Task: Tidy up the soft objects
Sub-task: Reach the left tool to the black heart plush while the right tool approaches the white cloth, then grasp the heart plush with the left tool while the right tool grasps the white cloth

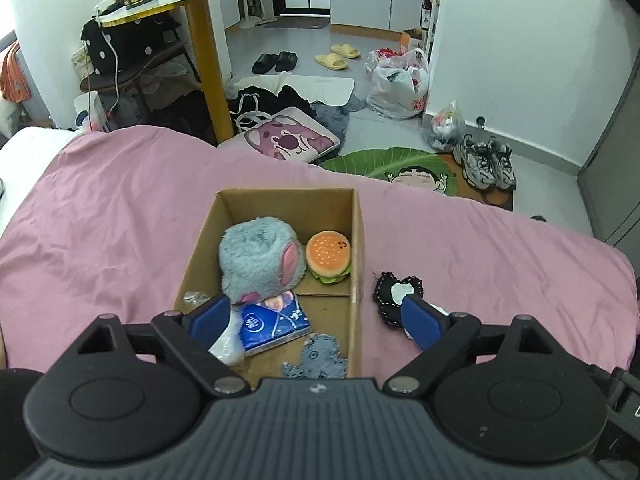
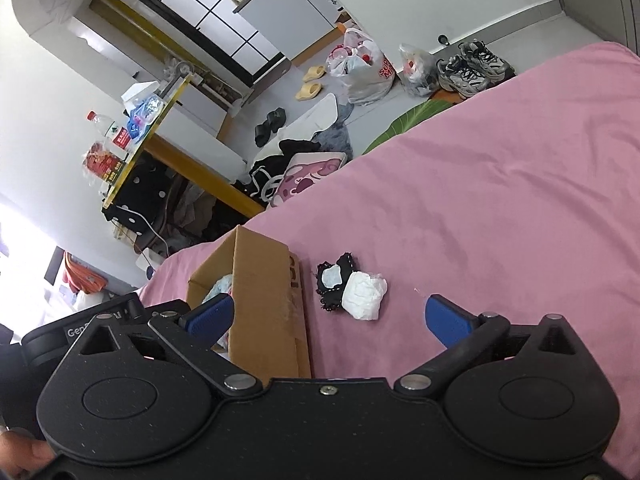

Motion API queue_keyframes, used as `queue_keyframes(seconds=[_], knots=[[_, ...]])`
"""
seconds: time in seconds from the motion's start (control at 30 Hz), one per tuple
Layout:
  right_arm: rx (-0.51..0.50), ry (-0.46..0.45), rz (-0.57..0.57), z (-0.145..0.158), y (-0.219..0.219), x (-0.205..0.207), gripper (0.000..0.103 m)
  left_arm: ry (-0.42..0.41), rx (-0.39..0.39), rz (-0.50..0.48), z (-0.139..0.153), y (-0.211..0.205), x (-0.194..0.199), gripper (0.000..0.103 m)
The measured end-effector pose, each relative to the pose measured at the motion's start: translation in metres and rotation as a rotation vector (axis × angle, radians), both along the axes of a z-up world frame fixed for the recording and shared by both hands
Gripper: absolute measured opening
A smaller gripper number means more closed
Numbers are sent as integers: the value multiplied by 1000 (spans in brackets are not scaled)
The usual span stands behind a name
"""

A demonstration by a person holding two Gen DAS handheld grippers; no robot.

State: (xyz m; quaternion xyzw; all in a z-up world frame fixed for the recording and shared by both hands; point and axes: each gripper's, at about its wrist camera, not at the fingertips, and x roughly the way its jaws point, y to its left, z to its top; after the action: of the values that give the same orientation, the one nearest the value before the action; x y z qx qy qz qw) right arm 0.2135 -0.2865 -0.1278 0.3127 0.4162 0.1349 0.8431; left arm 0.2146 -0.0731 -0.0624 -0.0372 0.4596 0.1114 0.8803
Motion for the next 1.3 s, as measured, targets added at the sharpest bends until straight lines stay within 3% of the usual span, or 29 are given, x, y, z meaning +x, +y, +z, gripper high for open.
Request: queue_keyframes(seconds=[0.23,0.47,0.63,0.77,0.9,1.0,1.13,1.3], knots=[[24,21,-34,-16,-6,11,101,-5,-16,-20,-9,-17,13,91],[107,96,-74,-46,-11,27,79,20,-52,-15,-29,-22,30,88],[125,142,-59,-67,-3,37,66,35,-55,-26,-42,-30,40,79],[120,170,-39,-81,7,46,61,55,-71,-27,-52,-34,47,70],[143,194,-36,-93,12,53,54,67,-72,-25,-58,-39,52,69],[150,203,-41,-101,15,58,50,67,-62,-18,-57,-41,53,69],[172,212,-28,-111,21,66,33,41,-44,-7,-48,-40,51,69],[185,207,-36,-112,22,65,30,10,-42,-13,-36,-45,52,69]])
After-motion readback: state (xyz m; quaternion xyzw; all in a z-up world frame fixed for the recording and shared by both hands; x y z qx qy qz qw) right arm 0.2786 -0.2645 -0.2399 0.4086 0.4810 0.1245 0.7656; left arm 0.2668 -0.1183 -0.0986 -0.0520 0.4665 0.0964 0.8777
